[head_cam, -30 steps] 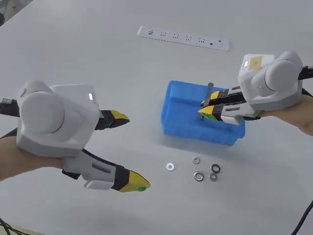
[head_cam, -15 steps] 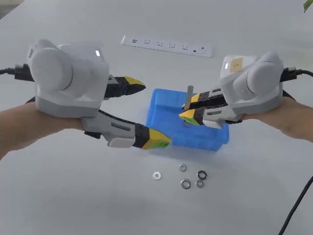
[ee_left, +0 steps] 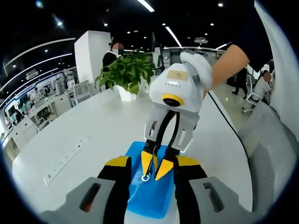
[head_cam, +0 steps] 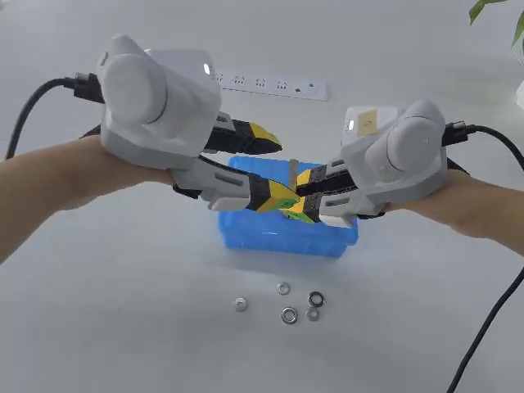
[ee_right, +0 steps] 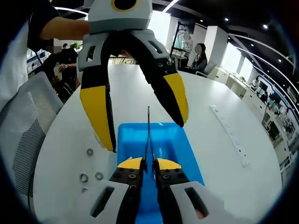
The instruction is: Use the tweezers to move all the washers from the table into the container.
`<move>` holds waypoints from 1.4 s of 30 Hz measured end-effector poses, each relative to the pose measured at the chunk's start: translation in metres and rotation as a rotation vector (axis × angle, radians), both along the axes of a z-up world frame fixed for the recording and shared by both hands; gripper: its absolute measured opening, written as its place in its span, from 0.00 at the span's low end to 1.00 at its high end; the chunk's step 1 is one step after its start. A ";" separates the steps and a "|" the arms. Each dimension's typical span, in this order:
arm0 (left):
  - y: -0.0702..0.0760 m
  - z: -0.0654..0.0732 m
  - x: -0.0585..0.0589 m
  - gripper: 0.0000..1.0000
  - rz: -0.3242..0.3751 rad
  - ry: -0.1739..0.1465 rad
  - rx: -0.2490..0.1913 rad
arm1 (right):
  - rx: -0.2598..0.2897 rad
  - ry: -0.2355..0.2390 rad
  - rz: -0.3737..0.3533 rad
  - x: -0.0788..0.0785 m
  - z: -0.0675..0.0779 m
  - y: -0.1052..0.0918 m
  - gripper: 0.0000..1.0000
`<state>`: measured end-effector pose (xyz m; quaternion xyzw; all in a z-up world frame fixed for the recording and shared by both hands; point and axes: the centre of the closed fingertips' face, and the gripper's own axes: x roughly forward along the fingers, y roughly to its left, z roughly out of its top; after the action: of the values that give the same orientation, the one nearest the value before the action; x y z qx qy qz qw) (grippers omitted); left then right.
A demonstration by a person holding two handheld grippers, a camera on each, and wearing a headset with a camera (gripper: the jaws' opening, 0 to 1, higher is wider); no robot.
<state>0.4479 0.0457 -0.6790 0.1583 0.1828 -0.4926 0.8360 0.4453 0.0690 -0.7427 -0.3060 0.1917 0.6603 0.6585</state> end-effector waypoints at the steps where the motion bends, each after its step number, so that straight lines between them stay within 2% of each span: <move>1: -0.001 -0.001 -0.001 0.37 -0.005 0.007 0.001 | 0.000 0.000 0.000 0.000 0.000 0.000 0.11; 4: -0.002 -0.002 -0.003 0.27 -0.024 0.011 0.015 | -0.001 0.000 0.003 -0.001 0.000 0.000 0.11; 7: -0.004 -0.002 -0.003 0.26 -0.039 -0.002 0.027 | -0.001 0.002 0.007 -0.002 -0.001 0.001 0.11; 10: -0.005 -0.001 -0.004 0.23 -0.049 0.000 0.026 | -0.003 0.001 0.011 -0.004 -0.001 0.002 0.11; 14: -0.006 -0.003 -0.004 0.18 -0.071 -0.008 0.052 | -0.008 -0.001 0.014 -0.004 -0.002 0.001 0.11; 17: -0.006 -0.004 -0.006 0.14 -0.082 0.008 0.058 | -0.006 0.000 0.013 -0.003 -0.002 0.002 0.11; 19: -0.008 -0.002 -0.009 0.13 -0.095 0.021 0.041 | -0.008 -0.001 0.014 -0.003 -0.002 0.001 0.11; 23: -0.006 -0.001 -0.006 0.08 -0.089 0.012 0.047 | -0.012 0.000 0.018 -0.004 -0.004 0.001 0.11; 26: -0.007 -0.001 -0.008 0.08 -0.106 0.023 0.046 | -0.011 0.003 0.019 -0.004 -0.004 0.002 0.11; 29: -0.007 -0.003 -0.008 0.07 -0.119 0.014 0.061 | -0.017 0.003 0.025 -0.006 -0.006 0.001 0.11; 31: -0.008 -0.002 -0.007 0.06 -0.124 -0.005 0.072 | -0.014 0.009 0.018 -0.005 -0.006 0.001 0.11; 35: -0.014 0.002 -0.004 0.06 -0.132 -0.067 0.086 | -0.002 0.007 0.005 0.000 -0.004 0.001 0.11; 42: -0.017 0.002 -0.005 0.05 -0.147 -0.075 0.106 | -0.008 0.004 0.000 0.000 -0.003 -0.003 0.12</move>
<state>0.4429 0.0284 -0.6771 0.2339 0.1650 -0.5361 0.7941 0.4452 0.0660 -0.7462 -0.3073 0.1955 0.6600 0.6571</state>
